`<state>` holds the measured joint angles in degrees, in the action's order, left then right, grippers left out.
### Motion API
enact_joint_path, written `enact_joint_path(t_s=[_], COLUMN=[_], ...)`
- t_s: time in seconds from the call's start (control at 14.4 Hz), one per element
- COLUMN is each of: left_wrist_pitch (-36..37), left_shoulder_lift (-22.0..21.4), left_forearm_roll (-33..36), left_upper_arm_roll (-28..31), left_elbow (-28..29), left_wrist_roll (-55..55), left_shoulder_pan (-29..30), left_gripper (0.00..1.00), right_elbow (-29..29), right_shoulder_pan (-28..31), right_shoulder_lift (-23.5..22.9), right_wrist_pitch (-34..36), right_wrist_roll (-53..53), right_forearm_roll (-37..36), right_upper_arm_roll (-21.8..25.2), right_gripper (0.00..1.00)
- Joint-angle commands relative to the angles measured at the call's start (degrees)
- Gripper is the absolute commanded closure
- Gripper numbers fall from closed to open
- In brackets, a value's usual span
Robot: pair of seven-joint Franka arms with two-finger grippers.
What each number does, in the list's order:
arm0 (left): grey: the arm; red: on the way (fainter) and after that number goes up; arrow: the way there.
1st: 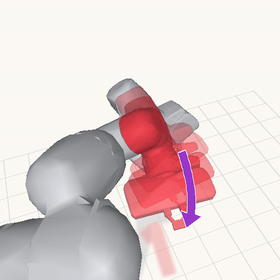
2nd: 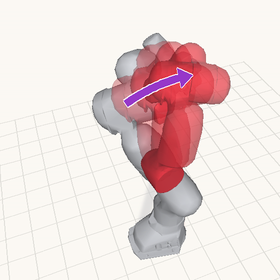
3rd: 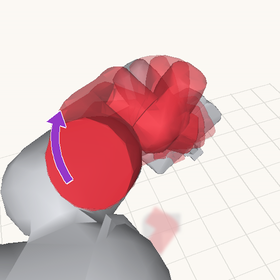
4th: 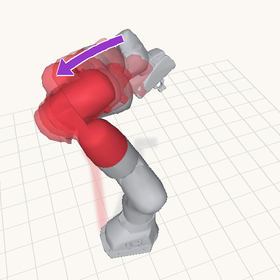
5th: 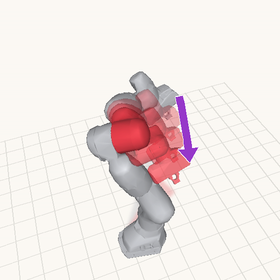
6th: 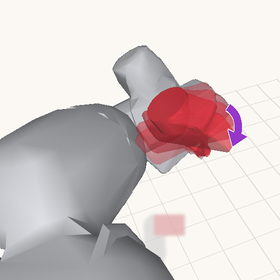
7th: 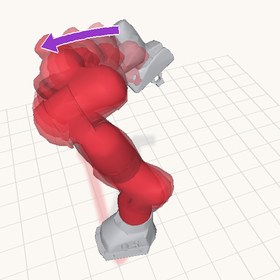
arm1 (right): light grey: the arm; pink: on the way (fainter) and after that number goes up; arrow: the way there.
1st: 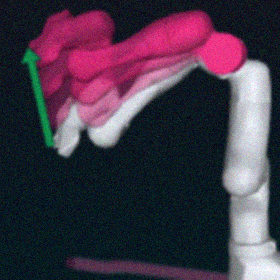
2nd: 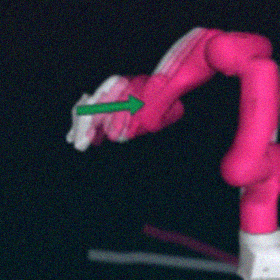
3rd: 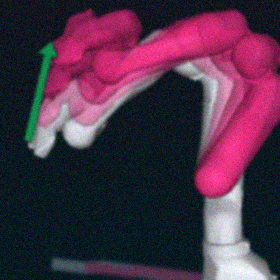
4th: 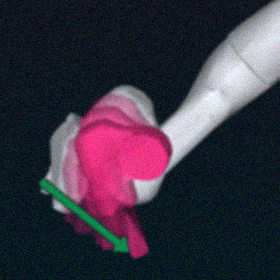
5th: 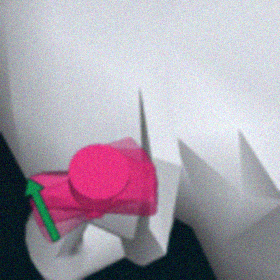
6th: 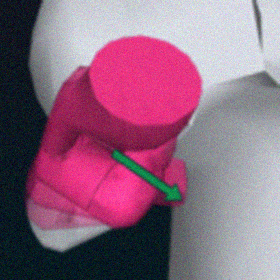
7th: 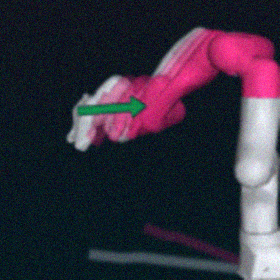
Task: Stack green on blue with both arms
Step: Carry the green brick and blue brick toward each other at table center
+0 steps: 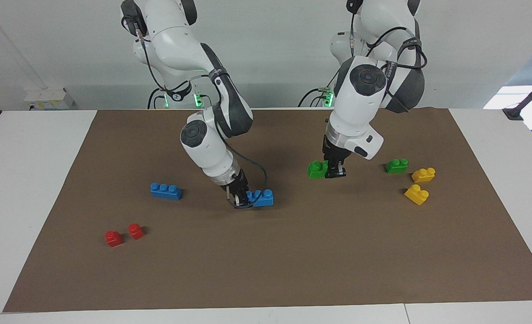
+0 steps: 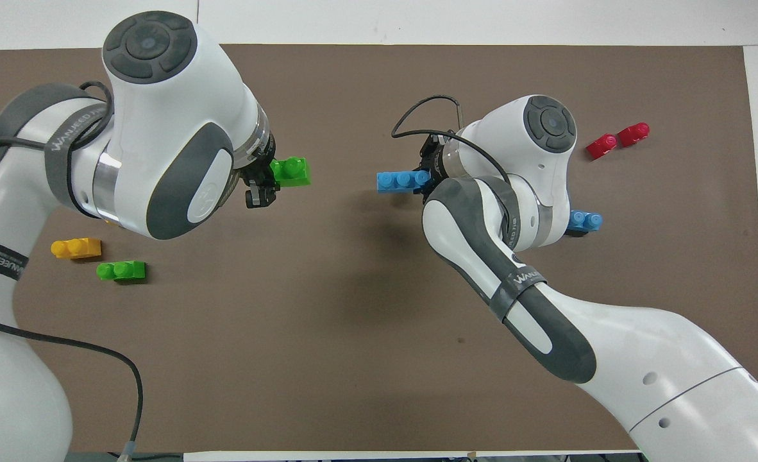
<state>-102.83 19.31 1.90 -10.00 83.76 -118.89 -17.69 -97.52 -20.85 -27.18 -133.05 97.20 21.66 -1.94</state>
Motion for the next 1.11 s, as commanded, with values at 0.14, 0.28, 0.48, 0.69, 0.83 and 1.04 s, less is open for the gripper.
enact_joint_path(t_s=[0.14, 0.28, 0.48, 0.69, 0.83, 1.04], left_wrist_pitch=[-4.7, -6.3, -7.1, -7.6, -9.0, -9.9], left_shoulder_lift=[-0.1, 0.8, 2.0, 2.6, 3.2, 3.2], left_forearm_roll=[2.7, 3.1, 4.6, 5.0, 5.8, 7.0], left_upper_arm_roll=[0.7, 0.8, 0.7, 0.7, 0.8, 0.7], left_elbow=[2.3, 2.2, 2.2, 2.4, 3.2, 4.3], left_wrist_roll=[-3.2, -4.8, -6.0, -6.1, -7.3, -8.2], left_shoulder_pan=[-3.7, -5.2, -6.5, -6.8, -7.4, -7.6], left_gripper=[1.00, 1.00, 1.00, 1.00, 1.00, 1.00], right_elbow=[-5.1, -6.2, -6.6, -7.5, -8.5, -9.8], right_shoulder_pan=[-3.6, -4.0, -4.4, -5.9, -6.5, -6.6], right_shoulder_lift=[2.0, 1.5, 0.2, -0.9, -1.4, -1.6], right_wrist_pitch=[-6.6, -8.7, -10.4, -13.1, -15.1, -17.1], right_wrist_roll=[2.3, 3.0, 3.3, 3.7, 3.6, 3.5], right_forearm_roll=[5.8, 5.9, 5.9, 5.9, 6.1, 6.9], right_upper_arm_roll=[-0.3, -0.3, -0.3, -0.3, -0.3, -0.3], right_gripper=[1.00, 1.00, 1.00, 1.00, 1.00, 1.00])
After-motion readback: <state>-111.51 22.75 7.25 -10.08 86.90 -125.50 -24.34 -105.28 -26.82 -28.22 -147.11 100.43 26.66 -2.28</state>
